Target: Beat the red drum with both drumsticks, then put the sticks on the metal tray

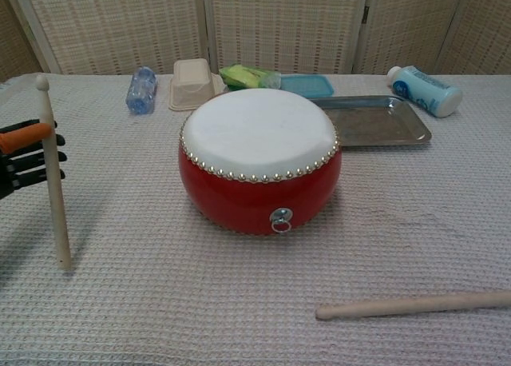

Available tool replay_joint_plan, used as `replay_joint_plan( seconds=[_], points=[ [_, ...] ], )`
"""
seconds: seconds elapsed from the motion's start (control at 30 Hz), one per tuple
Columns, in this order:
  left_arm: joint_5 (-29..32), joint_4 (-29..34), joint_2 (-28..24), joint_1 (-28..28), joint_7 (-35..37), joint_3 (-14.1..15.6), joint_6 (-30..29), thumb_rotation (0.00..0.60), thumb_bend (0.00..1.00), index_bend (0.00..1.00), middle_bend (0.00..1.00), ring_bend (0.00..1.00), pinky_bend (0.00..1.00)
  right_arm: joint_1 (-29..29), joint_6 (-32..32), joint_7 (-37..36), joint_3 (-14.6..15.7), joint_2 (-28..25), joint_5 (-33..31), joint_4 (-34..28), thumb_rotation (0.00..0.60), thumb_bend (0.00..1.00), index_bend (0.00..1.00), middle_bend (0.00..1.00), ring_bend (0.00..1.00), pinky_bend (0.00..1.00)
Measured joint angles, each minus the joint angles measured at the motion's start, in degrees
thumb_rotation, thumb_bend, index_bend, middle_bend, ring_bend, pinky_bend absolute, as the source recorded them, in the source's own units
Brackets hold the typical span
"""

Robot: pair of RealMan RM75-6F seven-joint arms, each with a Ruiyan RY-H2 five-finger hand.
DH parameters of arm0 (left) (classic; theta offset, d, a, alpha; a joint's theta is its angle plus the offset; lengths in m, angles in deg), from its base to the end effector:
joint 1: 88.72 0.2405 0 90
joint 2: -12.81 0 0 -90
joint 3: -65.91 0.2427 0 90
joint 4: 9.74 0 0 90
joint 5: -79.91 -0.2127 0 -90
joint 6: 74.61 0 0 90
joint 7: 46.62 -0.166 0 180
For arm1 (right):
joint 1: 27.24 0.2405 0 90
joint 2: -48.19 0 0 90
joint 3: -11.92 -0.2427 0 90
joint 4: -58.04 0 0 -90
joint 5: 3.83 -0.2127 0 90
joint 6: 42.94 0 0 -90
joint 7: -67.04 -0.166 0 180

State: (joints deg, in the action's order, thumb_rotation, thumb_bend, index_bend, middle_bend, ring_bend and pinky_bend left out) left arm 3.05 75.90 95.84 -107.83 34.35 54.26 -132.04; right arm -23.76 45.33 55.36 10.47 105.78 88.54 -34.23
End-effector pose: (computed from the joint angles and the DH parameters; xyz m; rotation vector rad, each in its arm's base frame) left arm -0.2459 0.2902 0.0134 -0.4261 -2.3905 -1.7368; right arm -0.2950 -0.1895 0.1825 1.4231 -0.9253 1.0293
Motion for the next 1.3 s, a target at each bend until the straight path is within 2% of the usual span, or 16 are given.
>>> replay_joint_plan(
  seconds=[0.23,0.33,0.5,0.63,0.97,1.3],
  points=[
    [1.42,-2.03,0.74,-0.51,9.29,-2.22,2.42,0.6,0.5,0.46,0.53,0.48,0.54,-0.13,0.14,0.0,-0.1,-0.01,-0.24,0.06,0.6,0.18,0.1,0.23,0.11,0.29],
    [2.36,-2.9,1.09,-0.76,11.48,-2.75,3.93,0.6,0.5,0.41,0.53,0.48,0.54,-0.11,0.07,-0.05,-0.14,-0.05,-0.32,0.1,0.6,0.18,0.1,0.23,0.11,0.29],
    [3.01,-3.42,1.26,-1.05,14.83,-3.45,5.67,0.6,0.5,0.28,0.52,0.48,0.54,-0.04,-0.06,-0.08,-0.23,-0.07,-0.46,0.12,0.6,0.18,0.1,0.23,0.11,0.29],
    [3.23,-3.11,1.0,-1.06,17.36,-4.06,6.89,0.6,0.5,0.25,0.51,0.48,0.54,0.02,-0.12,-0.1,-0.3,-0.07,-0.54,0.11,0.6,0.18,0.1,0.23,0.11,0.29],
    [4.53,-2.55,0.98,-0.76,17.45,-5.11,7.36,0.6,0.41,0.15,0.51,0.48,0.54,0.12,-0.15,-0.17,-0.39,-0.01,-0.48,0.16,0.6,0.18,0.1,0.23,0.11,0.29],
    [8.52,-2.62,1.45,-0.7,14.32,-6.53,9.14,0.6,0.34,0.13,0.5,0.48,0.55,-0.04,0.04,-0.7,-0.33,-0.2,-0.46,0.09,0.6,0.18,0.1,0.23,0.11,0.29]
  ],
)
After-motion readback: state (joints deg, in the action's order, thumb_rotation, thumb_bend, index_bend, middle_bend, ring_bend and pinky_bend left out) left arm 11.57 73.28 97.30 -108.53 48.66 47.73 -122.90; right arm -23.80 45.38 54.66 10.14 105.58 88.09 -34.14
